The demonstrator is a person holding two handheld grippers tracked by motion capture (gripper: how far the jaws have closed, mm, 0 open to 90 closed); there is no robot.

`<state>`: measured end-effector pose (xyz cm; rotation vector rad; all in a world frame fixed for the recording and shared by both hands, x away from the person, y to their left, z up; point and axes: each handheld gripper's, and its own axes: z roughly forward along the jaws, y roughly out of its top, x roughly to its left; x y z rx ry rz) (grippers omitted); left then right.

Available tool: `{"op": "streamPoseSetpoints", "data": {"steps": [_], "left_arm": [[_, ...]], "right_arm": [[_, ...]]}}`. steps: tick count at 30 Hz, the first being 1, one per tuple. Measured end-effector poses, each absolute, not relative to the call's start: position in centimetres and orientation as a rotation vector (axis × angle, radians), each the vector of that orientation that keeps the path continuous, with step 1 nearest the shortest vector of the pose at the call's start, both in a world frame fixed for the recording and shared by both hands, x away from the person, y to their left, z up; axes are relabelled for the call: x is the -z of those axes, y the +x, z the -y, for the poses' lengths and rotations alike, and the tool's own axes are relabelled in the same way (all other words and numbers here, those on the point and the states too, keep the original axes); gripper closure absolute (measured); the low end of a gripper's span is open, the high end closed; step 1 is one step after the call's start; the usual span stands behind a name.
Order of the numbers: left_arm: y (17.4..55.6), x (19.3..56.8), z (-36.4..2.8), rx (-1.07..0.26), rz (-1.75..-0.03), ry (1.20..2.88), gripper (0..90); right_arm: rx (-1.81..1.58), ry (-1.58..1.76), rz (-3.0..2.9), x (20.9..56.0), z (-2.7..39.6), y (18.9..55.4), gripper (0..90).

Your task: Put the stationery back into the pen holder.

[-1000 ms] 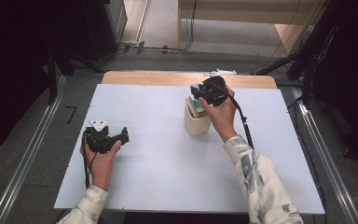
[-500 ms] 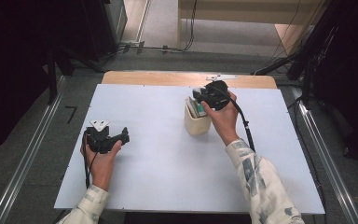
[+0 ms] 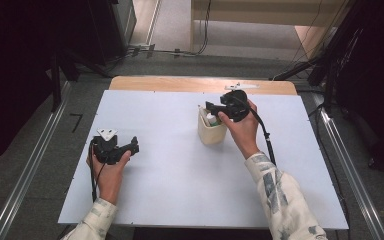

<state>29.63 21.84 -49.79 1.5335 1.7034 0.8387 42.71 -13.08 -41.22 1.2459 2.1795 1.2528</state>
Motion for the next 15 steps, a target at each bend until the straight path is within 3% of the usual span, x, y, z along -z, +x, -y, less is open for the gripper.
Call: {"op": "streamPoseSetpoints", "data": {"steps": [15], "left_arm": [[29.65,49.82,-21.79,-0.838,-1.702,1.537,9.4]], "right_arm": [[-1.277,1.219,-2.163,41.40,13.48,42.07,16.6]]}}
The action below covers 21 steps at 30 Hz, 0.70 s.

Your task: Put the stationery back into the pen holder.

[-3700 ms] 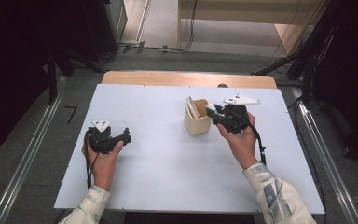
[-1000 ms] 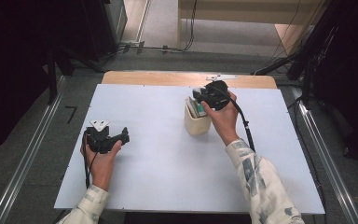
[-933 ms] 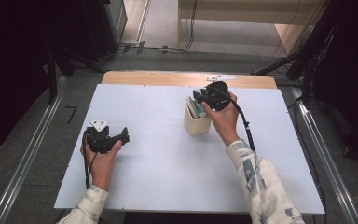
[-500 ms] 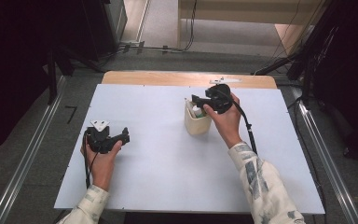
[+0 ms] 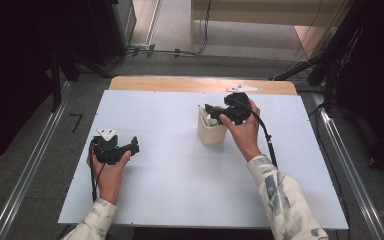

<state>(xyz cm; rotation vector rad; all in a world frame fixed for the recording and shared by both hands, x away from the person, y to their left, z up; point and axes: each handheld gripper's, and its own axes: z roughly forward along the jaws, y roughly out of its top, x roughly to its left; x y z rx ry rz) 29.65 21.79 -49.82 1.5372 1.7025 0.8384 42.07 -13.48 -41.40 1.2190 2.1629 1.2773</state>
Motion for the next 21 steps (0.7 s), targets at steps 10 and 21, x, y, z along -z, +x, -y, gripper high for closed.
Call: {"op": "streamPoseSetpoints", "data": {"steps": [10,21], "left_arm": [[29.65,49.83,-21.73,-0.838,-1.704,1.542,9.4],[29.65,49.84,-21.67,-0.837,-1.705,1.544,9.4]], "right_arm": [[-1.264,1.207,-2.174,41.72,13.69,41.63,13.6],[-1.284,1.189,-2.177,41.37,13.84,41.08,13.6]]}}
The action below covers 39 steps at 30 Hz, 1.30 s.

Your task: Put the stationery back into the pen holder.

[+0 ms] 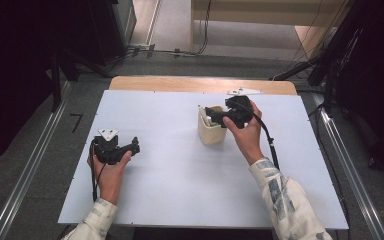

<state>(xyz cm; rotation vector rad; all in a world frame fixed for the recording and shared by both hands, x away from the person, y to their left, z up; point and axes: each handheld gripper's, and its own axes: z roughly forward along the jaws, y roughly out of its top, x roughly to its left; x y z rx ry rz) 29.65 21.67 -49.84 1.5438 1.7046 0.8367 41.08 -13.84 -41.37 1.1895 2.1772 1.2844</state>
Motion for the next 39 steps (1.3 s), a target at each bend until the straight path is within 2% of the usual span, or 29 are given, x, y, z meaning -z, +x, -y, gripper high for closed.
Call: {"op": "streamPoseSetpoints", "data": {"steps": [39], "left_arm": [[29.7,49.8,-21.5,-0.839,-1.697,1.546,9.4]], "right_arm": [[-1.305,1.177,-2.184,41.6,14.6,39.6,13.6]]}}
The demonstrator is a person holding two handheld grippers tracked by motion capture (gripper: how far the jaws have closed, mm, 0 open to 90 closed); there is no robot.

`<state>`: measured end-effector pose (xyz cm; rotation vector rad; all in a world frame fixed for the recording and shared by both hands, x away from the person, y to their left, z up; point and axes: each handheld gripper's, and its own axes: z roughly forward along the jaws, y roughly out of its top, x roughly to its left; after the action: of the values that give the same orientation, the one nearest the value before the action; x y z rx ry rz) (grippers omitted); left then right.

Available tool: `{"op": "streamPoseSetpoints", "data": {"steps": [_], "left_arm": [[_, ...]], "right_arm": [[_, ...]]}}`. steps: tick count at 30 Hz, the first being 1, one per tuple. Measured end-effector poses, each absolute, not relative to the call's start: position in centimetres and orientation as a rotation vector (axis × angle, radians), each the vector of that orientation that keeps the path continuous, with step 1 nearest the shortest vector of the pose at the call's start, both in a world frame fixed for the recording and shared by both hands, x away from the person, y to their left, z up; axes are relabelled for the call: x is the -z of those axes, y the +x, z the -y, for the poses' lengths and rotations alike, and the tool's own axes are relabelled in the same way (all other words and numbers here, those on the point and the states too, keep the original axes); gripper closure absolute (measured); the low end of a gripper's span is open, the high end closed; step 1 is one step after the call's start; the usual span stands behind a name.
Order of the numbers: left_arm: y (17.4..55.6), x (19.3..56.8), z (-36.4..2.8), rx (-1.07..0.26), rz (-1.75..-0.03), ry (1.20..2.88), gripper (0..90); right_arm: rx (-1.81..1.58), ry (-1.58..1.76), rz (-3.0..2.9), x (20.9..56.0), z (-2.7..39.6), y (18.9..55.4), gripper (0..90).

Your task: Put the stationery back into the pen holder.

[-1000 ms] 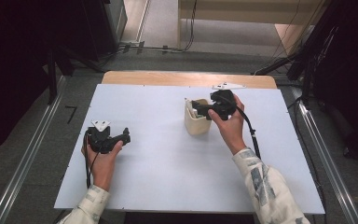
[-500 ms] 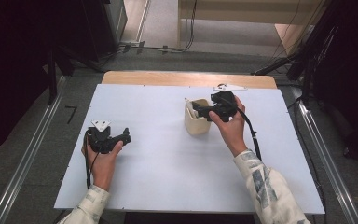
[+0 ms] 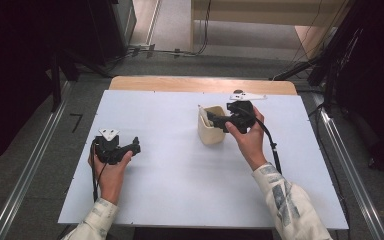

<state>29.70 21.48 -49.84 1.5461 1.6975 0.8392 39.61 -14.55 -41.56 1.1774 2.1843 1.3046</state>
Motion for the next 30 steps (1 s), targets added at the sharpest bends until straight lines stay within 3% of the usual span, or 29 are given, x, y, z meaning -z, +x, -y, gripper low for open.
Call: {"op": "streamPoseSetpoints", "data": {"steps": [30], "left_arm": [[29.7,49.9,-21.3,-0.840,-1.696,1.552,9.4]], "right_arm": [[-1.314,1.180,-2.190,42.3,16.5,37.7,13.6]]}}
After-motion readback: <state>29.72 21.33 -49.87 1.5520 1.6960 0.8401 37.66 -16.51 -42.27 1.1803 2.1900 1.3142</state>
